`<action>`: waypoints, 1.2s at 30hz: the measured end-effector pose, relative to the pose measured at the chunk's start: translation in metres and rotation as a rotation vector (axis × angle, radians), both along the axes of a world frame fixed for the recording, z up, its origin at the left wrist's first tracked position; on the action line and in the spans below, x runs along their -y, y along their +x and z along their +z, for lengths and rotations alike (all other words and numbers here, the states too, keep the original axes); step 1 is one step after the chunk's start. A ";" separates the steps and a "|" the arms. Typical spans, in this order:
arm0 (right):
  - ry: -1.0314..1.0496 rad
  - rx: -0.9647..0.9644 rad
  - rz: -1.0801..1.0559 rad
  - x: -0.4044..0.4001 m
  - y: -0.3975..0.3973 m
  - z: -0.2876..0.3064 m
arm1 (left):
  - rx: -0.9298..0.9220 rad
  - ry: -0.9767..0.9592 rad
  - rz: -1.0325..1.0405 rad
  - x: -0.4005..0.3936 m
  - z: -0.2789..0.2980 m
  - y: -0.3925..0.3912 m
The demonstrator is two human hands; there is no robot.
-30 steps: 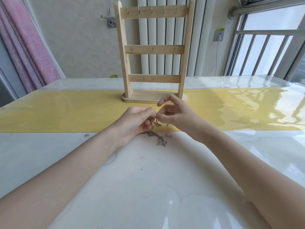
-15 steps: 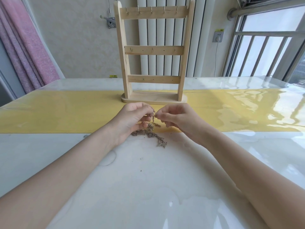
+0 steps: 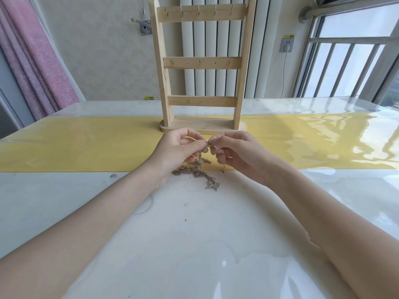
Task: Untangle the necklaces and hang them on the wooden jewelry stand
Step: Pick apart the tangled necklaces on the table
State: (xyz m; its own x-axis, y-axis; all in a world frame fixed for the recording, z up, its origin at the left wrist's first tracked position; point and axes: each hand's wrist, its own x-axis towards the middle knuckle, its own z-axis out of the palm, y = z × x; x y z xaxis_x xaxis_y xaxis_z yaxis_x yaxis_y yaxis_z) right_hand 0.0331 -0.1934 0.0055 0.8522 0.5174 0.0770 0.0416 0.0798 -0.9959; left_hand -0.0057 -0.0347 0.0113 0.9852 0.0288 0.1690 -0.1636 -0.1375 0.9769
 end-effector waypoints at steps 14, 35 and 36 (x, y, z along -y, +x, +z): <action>-0.074 0.067 -0.049 0.002 0.002 -0.004 | 0.039 0.153 -0.082 -0.002 -0.001 -0.001; -0.058 0.017 0.111 0.003 0.002 0.000 | -0.210 -0.290 -0.265 -0.003 0.008 -0.002; -0.083 0.028 0.111 0.003 0.003 0.000 | -0.214 -0.288 -0.278 -0.002 0.007 -0.003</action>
State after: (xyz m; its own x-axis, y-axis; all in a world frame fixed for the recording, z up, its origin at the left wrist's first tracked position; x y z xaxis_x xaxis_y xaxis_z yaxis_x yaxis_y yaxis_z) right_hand 0.0362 -0.1966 0.0051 0.7874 0.6141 0.0533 0.0653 0.0028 -0.9979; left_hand -0.0082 -0.0322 0.0187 0.9740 -0.2260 -0.0154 0.0539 0.1650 0.9848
